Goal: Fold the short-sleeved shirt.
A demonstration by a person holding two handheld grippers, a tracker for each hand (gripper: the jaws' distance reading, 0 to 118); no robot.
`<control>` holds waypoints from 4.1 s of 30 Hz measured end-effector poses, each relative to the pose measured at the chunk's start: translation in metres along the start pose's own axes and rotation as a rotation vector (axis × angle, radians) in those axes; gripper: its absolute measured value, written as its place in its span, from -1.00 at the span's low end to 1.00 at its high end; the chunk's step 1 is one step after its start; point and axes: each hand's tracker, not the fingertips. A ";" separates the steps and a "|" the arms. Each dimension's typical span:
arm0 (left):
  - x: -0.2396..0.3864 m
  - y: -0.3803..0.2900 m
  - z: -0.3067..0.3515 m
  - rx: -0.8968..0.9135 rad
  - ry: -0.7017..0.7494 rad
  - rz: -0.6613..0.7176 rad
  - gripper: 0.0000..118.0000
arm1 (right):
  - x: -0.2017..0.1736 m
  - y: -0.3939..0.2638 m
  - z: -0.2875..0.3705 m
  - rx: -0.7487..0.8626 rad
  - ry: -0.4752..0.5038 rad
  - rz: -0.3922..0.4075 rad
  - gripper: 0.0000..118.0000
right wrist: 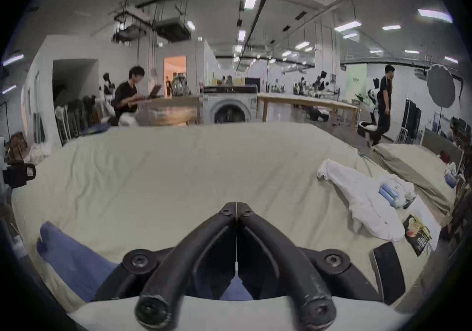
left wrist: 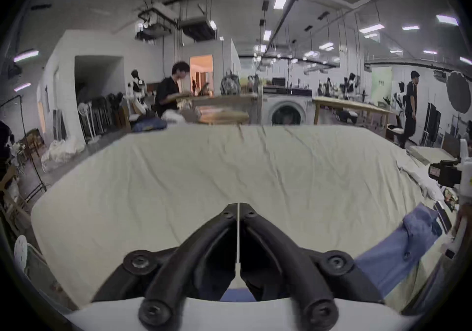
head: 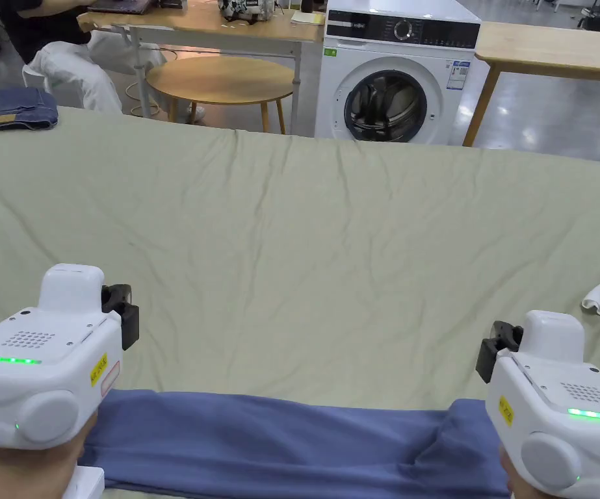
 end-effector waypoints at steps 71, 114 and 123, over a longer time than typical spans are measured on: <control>-0.161 -0.025 -0.020 -0.680 -0.483 0.589 -0.96 | -0.043 0.007 -0.013 0.117 0.087 0.036 -1.00; 0.052 -0.014 -0.058 -0.803 -0.721 0.533 -0.72 | 0.003 -0.006 0.001 0.050 0.025 0.009 -1.00; 0.072 -0.062 -0.091 -0.913 -0.617 0.399 -0.88 | 0.006 -0.012 0.000 0.029 0.024 -0.009 -1.00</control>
